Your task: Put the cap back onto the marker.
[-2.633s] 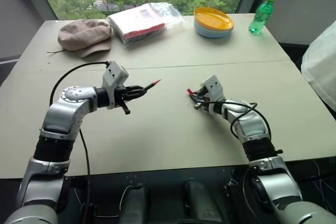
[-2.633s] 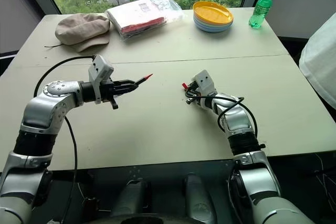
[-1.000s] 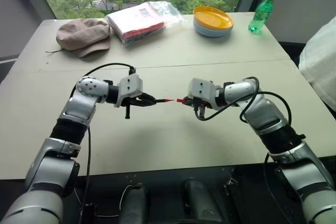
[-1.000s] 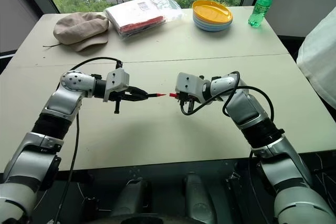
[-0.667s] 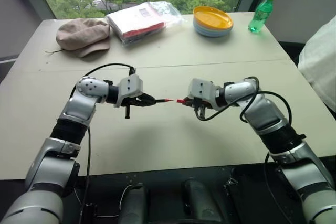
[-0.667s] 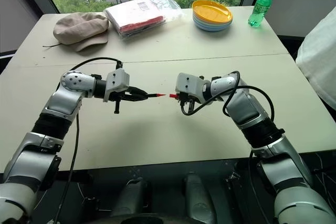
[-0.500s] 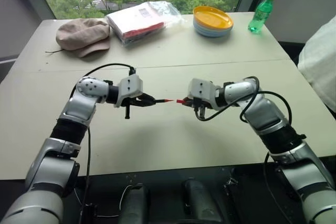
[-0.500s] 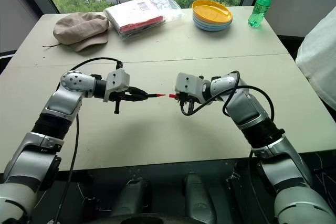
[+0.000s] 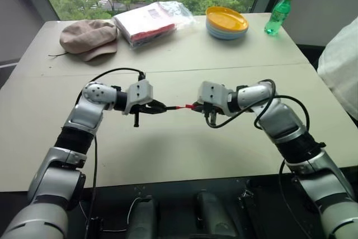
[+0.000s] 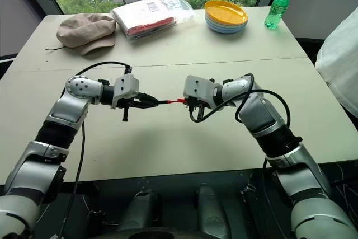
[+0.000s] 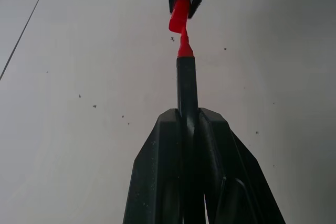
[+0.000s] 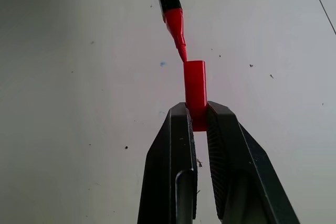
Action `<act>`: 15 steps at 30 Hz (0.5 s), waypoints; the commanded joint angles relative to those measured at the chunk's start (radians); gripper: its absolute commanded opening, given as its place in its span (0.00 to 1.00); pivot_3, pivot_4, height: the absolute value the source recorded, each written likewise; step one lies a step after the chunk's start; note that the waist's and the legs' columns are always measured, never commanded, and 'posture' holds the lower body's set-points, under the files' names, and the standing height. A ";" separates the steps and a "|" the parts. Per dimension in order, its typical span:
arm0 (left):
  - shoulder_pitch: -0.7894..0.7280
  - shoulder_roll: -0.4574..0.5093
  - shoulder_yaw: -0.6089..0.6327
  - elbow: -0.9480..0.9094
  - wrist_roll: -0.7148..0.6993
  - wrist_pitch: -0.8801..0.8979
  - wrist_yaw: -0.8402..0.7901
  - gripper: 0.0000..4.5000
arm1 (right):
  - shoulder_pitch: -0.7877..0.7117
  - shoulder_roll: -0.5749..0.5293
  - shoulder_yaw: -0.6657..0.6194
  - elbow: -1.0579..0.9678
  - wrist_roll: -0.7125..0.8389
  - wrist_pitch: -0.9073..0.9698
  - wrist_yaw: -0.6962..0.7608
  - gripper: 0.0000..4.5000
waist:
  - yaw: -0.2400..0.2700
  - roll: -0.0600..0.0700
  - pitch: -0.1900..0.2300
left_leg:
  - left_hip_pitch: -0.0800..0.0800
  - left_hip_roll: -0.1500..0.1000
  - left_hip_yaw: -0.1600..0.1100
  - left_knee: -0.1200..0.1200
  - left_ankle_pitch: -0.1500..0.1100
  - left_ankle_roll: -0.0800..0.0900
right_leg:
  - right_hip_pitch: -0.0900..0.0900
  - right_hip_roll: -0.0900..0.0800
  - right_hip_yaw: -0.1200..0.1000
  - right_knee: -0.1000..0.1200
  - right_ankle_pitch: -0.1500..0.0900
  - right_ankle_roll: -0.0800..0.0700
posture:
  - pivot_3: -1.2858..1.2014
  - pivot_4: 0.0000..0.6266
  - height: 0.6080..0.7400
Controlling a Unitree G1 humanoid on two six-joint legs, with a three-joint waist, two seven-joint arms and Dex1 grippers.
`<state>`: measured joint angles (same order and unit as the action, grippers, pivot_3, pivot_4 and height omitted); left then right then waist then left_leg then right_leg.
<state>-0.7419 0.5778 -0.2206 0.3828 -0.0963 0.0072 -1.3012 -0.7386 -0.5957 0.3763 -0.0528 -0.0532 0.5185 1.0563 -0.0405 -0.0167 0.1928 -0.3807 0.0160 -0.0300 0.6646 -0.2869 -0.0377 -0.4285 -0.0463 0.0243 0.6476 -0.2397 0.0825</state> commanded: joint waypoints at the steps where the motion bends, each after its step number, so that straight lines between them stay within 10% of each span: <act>1: -0.004 0.000 0.006 -0.021 -0.002 -0.018 0.001 0.00 | -0.021 0.010 -0.016 -0.056 0.012 0.001 -0.006 0.01 | 0.000 0.000 0.000 | 0.000 0.000 0.000 0.000 0.000 0.000 | 0.000 0.000 0.000 0.000 0.000 0.000 | 0.52 0.24 1.00; 15: -0.008 -0.002 0.001 -0.020 0.006 -0.027 0.004 0.00 | -0.015 0.035 0.021 -0.092 0.009 0.016 0.006 0.01 | 0.000 0.000 0.000 | 0.000 0.000 0.000 0.000 0.000 0.000 | 0.000 0.000 0.000 0.000 0.000 0.000 | 0.52 0.24 1.00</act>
<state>-0.7419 0.5789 -0.2206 0.3820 -0.0899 0.0040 -1.3010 -0.7371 -0.5765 0.3900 -0.0794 -0.0561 0.5471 1.0583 -0.0404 -0.0167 0.1928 -0.3807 0.0160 -0.0300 0.6649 -0.2869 -0.0377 -0.4286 -0.0463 0.0243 0.6478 -0.2397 0.0825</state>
